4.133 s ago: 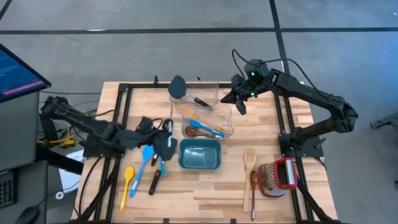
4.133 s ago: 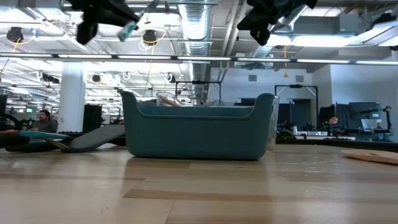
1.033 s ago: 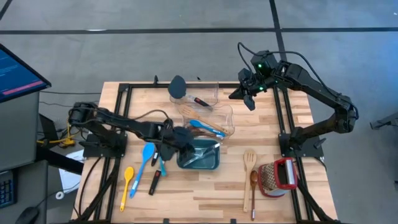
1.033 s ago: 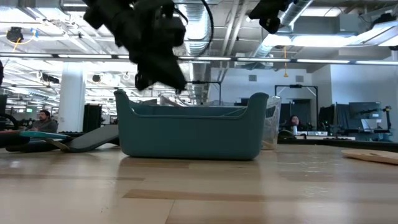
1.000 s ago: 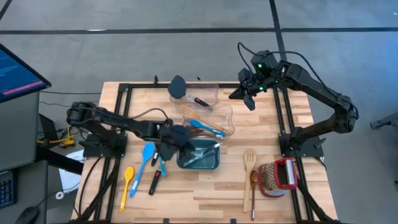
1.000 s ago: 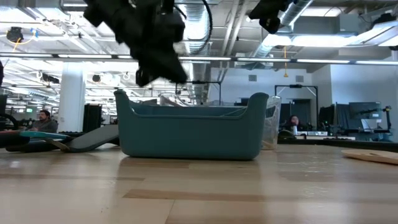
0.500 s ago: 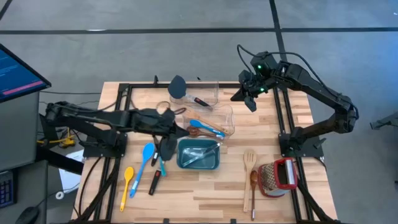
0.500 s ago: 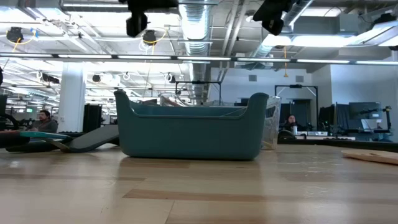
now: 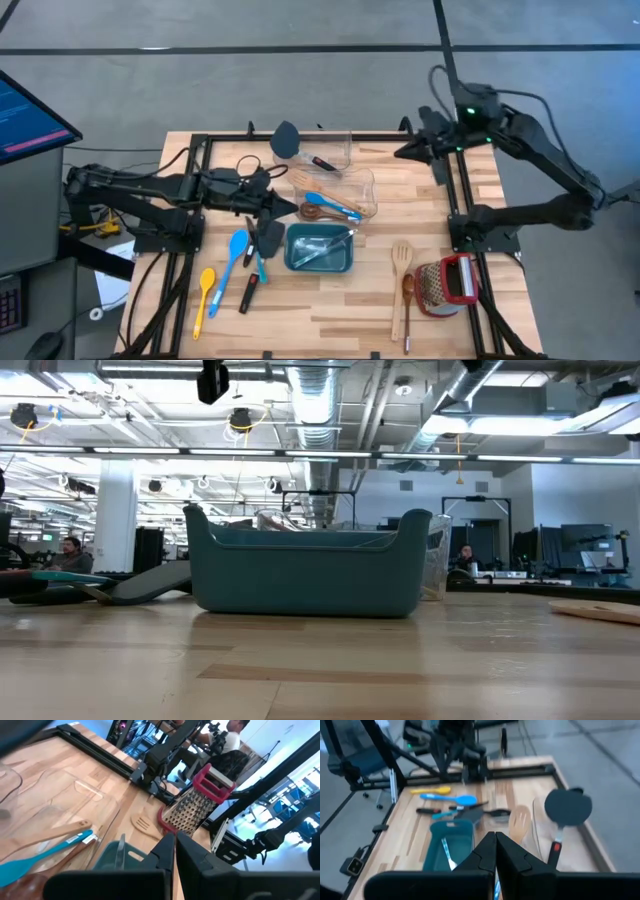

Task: Pick & Place Kitchen Items
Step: Put the blue table knife into the blue bin

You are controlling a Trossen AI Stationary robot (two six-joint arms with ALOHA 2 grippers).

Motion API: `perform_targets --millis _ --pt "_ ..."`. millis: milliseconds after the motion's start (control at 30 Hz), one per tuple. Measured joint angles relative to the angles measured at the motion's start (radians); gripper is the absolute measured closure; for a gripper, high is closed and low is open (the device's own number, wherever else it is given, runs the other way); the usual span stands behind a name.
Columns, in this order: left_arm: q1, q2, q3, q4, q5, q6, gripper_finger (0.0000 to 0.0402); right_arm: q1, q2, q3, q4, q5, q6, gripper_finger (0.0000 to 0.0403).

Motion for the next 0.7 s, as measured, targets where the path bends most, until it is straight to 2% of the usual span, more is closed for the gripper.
perform_targets --millis 400,700 --pt "0.0 -0.001 0.0 0.003 0.0 0.003 0.0399 0.0 -0.346 -0.387 0.346 0.005 0.207 0.0403" --pt "0.0 -0.001 0.0 0.003 0.0 0.003 0.0399 0.0 -0.537 -0.559 0.449 0.159 0.264 0.0403"
